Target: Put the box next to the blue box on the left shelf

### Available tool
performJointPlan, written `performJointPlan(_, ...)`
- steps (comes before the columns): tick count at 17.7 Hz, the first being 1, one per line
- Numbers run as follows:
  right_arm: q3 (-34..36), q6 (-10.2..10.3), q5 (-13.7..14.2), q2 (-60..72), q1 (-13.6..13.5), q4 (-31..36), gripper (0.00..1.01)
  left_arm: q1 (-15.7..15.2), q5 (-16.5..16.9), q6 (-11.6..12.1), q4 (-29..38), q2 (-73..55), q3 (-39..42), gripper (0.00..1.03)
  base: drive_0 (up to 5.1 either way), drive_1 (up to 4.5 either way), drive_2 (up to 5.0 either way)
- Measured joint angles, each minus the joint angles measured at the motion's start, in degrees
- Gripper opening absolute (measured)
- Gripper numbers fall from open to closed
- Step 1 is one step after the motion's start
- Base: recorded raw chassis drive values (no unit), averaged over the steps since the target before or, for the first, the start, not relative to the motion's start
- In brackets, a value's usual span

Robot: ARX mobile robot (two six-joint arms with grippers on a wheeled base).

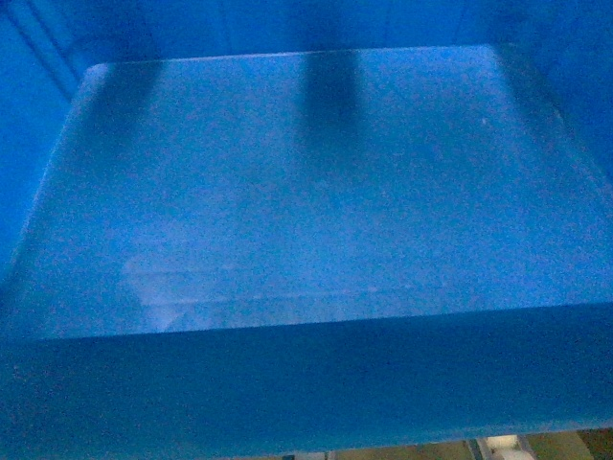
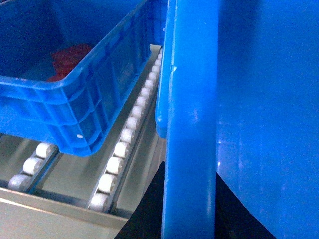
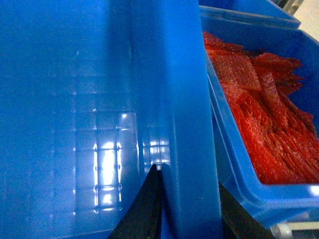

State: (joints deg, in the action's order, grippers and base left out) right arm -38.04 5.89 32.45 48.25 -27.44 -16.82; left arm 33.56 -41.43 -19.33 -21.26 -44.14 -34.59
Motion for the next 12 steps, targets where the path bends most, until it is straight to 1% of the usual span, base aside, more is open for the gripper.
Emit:
performJointPlan(1,0.00,-0.02,0.00,0.02,0.02,0.04,0.16,0.00,0.02,0.00,0.13,-0.02,0.00,0.11,0.0,4.27,-4.3)
performJointPlan(12,0.00,-0.09,0.04,0.02,0.02,0.09,0.16,-0.02,0.04,0.00,0.15,-0.04,0.00,0.11,0.0,0.00,0.0)
